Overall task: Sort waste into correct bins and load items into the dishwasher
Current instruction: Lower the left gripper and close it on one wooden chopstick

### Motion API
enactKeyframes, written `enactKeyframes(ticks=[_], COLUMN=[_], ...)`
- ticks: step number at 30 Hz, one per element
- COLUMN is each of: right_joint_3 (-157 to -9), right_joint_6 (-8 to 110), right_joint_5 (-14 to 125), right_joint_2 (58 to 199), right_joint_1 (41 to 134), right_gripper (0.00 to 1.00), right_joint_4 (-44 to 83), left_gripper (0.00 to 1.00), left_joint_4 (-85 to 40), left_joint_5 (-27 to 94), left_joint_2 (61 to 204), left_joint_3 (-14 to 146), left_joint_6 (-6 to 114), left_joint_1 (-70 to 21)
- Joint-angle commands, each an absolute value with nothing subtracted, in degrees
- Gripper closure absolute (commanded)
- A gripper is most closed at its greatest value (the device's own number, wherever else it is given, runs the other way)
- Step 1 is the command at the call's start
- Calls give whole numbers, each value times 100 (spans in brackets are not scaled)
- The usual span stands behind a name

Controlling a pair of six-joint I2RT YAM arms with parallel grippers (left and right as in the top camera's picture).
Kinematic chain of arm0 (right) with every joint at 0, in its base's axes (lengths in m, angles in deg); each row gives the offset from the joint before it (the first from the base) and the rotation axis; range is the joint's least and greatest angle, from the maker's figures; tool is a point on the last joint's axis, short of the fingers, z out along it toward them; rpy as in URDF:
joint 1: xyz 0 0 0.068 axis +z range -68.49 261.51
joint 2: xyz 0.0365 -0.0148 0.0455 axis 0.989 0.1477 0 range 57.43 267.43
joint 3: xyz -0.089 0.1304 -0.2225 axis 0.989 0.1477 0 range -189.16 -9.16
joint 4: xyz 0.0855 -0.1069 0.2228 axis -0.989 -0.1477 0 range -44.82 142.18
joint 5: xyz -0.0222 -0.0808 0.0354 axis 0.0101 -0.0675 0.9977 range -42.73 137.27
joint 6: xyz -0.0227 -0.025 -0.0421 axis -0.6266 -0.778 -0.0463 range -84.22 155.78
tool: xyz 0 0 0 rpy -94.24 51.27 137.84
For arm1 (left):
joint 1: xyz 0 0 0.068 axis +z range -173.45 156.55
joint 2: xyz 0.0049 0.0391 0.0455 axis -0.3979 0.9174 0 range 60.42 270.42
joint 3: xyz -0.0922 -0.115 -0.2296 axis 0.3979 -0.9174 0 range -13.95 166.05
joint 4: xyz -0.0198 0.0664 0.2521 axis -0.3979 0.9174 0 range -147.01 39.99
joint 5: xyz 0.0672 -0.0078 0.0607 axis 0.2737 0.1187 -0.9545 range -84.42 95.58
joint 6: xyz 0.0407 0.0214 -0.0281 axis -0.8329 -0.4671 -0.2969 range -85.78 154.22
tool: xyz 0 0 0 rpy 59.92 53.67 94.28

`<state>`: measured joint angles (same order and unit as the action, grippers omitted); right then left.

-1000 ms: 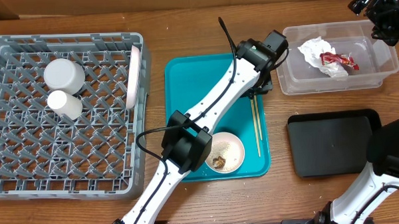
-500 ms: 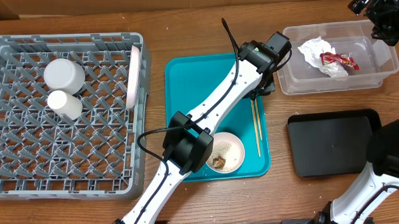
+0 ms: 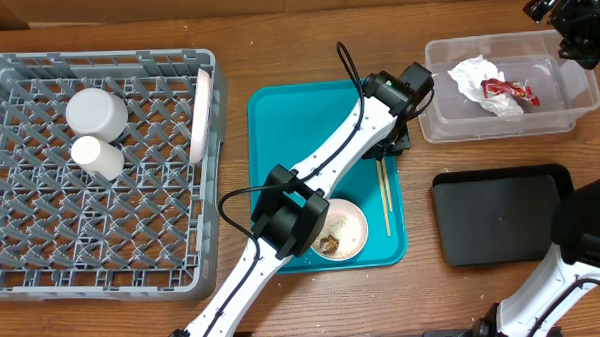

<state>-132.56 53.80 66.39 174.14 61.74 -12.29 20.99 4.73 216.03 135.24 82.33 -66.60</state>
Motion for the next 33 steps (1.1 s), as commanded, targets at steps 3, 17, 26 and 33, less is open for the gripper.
enactKeyframes(ticks=[3, 17, 26, 33], right_joint_3=[-13295, -13295, -13295, -13295], right_joint_6=[5404, 5402, 5402, 5402], right_joint_5=[6619, 6619, 6619, 6619], right_joint_2=[17138, 17138, 17138, 17138], right_joint_1=[6193, 6193, 6193, 6193], right_gripper=[0, 0, 0, 0], right_joint_4=[-1200, -1200, -1200, -1200], left_gripper=[67, 71, 65, 64], left_joint_4=[2114, 2180, 2805, 2993], left_joint_5=[500, 517, 548, 563], left_joint_2=[21670, 21555, 21500, 21542], left_joint_3=[13528, 13882, 14533, 14208], left_joint_6=[8312, 8286, 8205, 8419], left_joint_1=[-6654, -6488, -6418, -6479])
